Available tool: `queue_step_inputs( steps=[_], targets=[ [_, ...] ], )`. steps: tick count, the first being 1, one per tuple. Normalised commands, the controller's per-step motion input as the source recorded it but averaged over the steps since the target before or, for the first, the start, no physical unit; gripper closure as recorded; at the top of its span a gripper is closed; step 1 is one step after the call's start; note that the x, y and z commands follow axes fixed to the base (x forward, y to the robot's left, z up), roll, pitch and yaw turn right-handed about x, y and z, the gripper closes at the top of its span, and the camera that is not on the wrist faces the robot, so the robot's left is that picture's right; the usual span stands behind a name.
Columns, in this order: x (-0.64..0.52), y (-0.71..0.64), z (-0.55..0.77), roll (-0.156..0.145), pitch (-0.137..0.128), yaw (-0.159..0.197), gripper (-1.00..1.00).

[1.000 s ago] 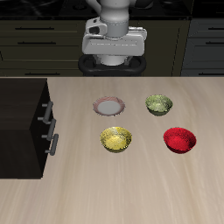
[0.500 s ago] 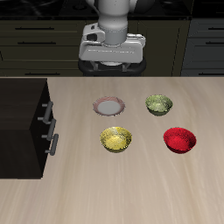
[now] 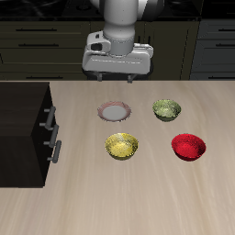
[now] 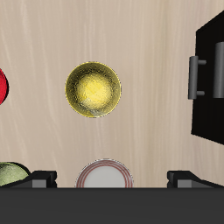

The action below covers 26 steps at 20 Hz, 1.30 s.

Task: Open the top drawer of the wooden cabinet

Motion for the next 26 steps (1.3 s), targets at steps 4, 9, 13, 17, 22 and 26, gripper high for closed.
queue_step_inputs(
  steps=[4,9,13,17,22,26],
  targets=[
    [0.21,0.02,-0.1,-0.009,0.0,0.006,-1.0],
    [0.2,0.04,-0.08,0.014,0.009,0.002,-1.0],
    [0.11,0.0,-0.04,-0.014,-0.008,0.017,-1.0],
    [0.18,-0.03,-0.02,-0.016,0.008,0.022,-1.0],
    [0.08,-0.03,-0.01,-0.031,-0.02,0.04,-1.0],
    [0.14,0.04,0.04,0.002,-0.027,0.033,-1.0]
  ],
)
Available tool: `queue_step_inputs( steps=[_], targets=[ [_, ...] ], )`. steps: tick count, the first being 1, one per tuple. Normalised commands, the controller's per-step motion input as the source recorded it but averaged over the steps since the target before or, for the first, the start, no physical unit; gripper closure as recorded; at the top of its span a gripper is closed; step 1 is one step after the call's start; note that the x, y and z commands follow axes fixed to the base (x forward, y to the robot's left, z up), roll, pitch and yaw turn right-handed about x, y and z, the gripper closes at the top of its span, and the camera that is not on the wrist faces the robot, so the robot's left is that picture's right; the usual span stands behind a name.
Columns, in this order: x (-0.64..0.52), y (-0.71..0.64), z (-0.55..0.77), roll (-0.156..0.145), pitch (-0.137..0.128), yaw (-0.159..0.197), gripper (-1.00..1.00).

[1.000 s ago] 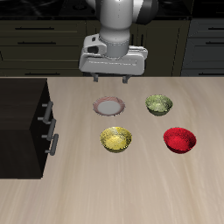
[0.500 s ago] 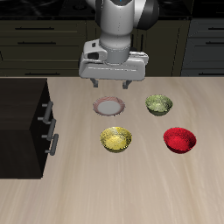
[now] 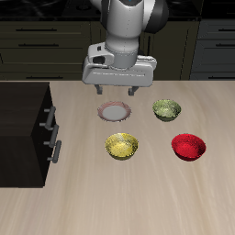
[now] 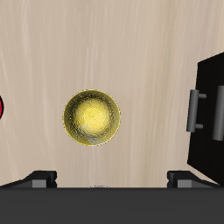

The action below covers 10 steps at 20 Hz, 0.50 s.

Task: Open the top drawer of the wooden cabinet

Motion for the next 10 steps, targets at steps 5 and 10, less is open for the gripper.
queue_step_inputs(
  steps=[5,10],
  targets=[
    [0.1,-0.01,0.02,-0.013,-0.023,0.021,-1.0],
    [0.11,0.03,-0.02,-0.002,0.0,0.005,-1.0]
  ],
)
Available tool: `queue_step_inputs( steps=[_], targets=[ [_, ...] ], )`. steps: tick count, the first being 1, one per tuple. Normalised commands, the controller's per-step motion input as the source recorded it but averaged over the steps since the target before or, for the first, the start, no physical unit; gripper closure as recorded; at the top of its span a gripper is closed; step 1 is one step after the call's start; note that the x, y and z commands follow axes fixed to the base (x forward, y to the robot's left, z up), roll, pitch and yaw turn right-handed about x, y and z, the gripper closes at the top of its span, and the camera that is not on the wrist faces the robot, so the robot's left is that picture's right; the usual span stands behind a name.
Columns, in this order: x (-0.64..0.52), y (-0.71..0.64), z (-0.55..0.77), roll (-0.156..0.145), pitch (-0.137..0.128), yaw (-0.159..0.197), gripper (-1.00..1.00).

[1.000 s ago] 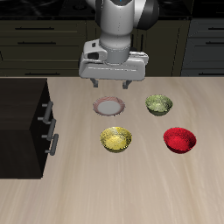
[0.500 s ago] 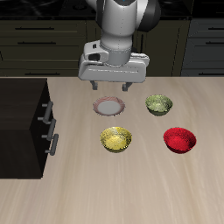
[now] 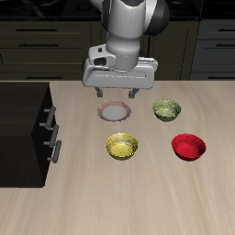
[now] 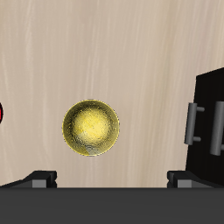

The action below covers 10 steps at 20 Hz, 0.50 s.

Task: Open the top drawer of the wooden cabinet

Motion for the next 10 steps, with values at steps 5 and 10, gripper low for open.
queue_step_inputs(
  steps=[5,10],
  targets=[
    [0.07,-0.03,0.04,-0.012,-0.001,0.01,-1.0],
    [0.08,-0.04,0.01,-0.018,0.001,-0.001,-1.0]
  ],
)
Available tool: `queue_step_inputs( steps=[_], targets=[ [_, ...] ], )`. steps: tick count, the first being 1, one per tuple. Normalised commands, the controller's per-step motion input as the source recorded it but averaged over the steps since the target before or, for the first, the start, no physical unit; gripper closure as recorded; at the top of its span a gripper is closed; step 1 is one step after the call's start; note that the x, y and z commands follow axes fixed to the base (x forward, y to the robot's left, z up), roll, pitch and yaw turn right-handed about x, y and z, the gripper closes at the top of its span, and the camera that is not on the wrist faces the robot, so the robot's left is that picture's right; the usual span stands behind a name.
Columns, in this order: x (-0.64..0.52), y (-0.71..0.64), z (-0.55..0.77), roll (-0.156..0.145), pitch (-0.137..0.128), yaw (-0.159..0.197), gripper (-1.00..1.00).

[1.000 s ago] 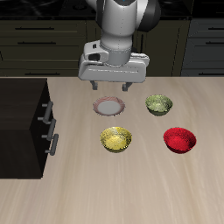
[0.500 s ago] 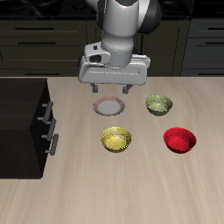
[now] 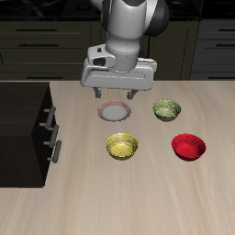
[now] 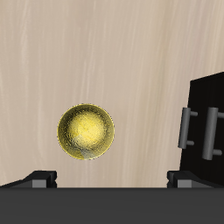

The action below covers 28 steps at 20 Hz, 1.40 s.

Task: Open the top drawer of the wooden cabinet

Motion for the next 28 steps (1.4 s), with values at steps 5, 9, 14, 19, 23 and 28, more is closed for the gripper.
queue_step_inputs(
  steps=[5,9,14,19,23,28],
  targets=[
    [0.01,-0.06,0.03,-0.07,-0.031,0.064,-1.0],
    [-0.01,0.07,0.03,0.069,0.02,-0.064,-1.0],
    [0.01,0.1,0.03,0.076,-0.008,-0.031,-1.0],
    [0.07,-0.07,0.0,-0.058,0.007,0.053,-1.0],
    [0.07,0.07,0.07,0.072,-0.023,-0.02,-1.0],
    [0.05,-0.01,0.05,-0.017,-0.005,0.015,-1.0]
  ],
)
